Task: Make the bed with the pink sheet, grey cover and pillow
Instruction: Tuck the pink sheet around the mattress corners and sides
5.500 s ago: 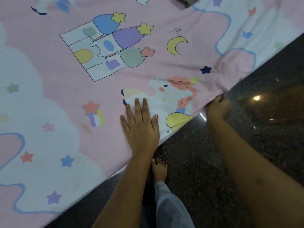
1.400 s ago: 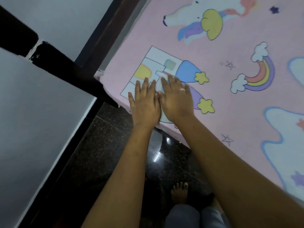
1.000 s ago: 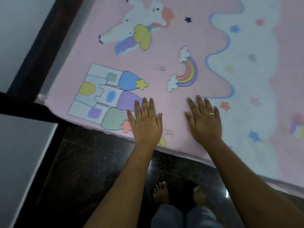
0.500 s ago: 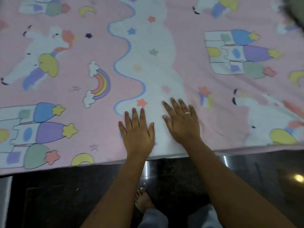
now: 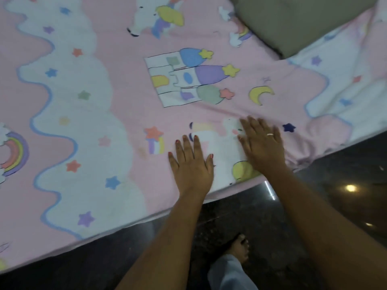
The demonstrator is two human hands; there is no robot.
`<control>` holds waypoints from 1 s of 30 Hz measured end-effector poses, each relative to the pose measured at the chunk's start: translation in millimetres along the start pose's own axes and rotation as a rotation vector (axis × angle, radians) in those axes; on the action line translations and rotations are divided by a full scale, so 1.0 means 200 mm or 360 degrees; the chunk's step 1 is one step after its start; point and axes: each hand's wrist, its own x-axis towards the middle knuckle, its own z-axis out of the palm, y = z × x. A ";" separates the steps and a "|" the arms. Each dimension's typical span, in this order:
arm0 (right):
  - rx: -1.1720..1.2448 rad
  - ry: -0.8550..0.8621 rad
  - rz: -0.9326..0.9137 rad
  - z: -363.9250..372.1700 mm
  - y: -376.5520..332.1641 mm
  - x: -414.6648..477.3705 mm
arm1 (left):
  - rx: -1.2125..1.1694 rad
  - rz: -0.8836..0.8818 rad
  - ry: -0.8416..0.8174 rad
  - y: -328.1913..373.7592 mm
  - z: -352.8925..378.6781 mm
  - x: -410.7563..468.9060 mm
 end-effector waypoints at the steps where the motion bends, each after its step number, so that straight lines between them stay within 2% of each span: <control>1: 0.0035 0.0080 0.0082 -0.03 0.11 0.03 | -0.0001 0.0001 0.0002 0.08 0.02 0.02; 4: 0.0097 0.0328 0.0380 -0.10 0.44 0.10 | -0.0031 -0.0050 0.0051 0.31 0.06 0.06; 8: 0.0026 0.0284 0.0747 -0.18 0.71 0.12 | -0.0060 -0.0079 0.0110 0.62 0.14 0.11; 12: -0.0047 0.0299 0.0839 -0.16 0.77 0.17 | -0.0064 -0.0101 0.0217 0.78 0.20 0.14; 15: -0.0151 0.0307 0.0734 -0.17 0.75 0.21 | -0.0044 -0.0103 0.0278 0.78 0.23 0.15; 18: -0.0365 0.0183 0.0637 -0.15 0.74 0.20 | -0.0009 -0.0095 0.0306 0.78 0.24 0.15; 20: -0.0397 0.0228 0.0622 -0.15 0.77 0.21 | -0.0015 -0.0119 0.0312 0.78 0.22 0.14; 26: -0.0063 0.0185 0.0491 -0.22 1.02 0.26 | 0.0008 0.0266 0.0149 0.92 0.19 0.10; 30: 0.0004 0.0281 0.0550 -0.26 1.06 0.26 | -0.0002 0.0263 0.0052 1.06 0.18 0.11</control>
